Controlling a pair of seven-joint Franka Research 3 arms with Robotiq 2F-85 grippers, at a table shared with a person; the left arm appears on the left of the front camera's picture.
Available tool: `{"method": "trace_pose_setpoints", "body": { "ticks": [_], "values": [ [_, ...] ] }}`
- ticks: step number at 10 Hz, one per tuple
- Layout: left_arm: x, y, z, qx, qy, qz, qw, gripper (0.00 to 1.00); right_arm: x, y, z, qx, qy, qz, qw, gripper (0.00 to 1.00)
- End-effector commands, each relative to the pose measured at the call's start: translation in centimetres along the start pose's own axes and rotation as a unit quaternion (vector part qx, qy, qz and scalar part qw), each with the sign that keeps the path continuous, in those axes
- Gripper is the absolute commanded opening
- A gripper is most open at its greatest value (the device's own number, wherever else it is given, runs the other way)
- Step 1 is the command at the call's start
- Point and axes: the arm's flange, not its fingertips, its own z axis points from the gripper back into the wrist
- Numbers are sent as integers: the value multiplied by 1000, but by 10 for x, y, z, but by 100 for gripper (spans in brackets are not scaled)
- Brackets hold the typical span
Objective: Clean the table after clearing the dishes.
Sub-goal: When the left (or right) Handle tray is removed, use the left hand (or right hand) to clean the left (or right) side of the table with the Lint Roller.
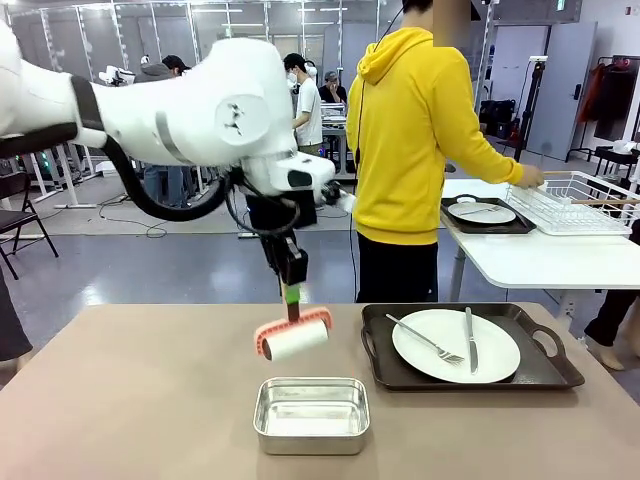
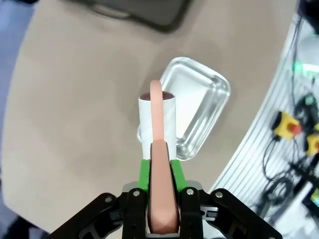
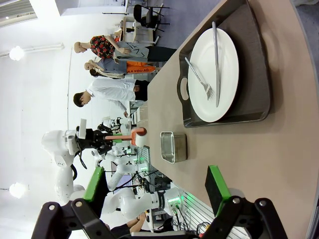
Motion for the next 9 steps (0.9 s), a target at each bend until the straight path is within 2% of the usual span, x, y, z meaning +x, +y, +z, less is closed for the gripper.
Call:
{"method": "trace_pose_setpoints", "body": {
  "ticks": [1, 2, 4, 5, 6, 7, 9],
  "values": [
    [-19, 15, 3, 14, -41, 159, 986, 16, -2, 2, 1, 1, -1, 2, 1000, 100],
    [-33, 26, 6, 28, -60, 226, 972, 16, -2, 2, 1, 1, -1, 2, 1000, 100],
    [-52, 45, 0, 57, -76, 367, 926, 16, -2, 2, 1, 1, -1, 2, 1000, 100],
    [-56, 52, -7, 52, -73, 395, 914, 16, -2, 2, 1, 1, -1, 2, 1000, 100],
    [-56, 56, -11, 36, -68, 399, 914, 16, -2, 2, 1, 1, -1, 2, 1000, 100],
    [-56, 54, -10, 39, -67, 379, 922, 16, -2, 2, 1, 1, -1, 2, 1000, 100],
    [-57, 66, -6, 31, -65, 392, 917, 16, -2, 2, 1, 1, -1, 2, 1000, 100]
  ]
}}
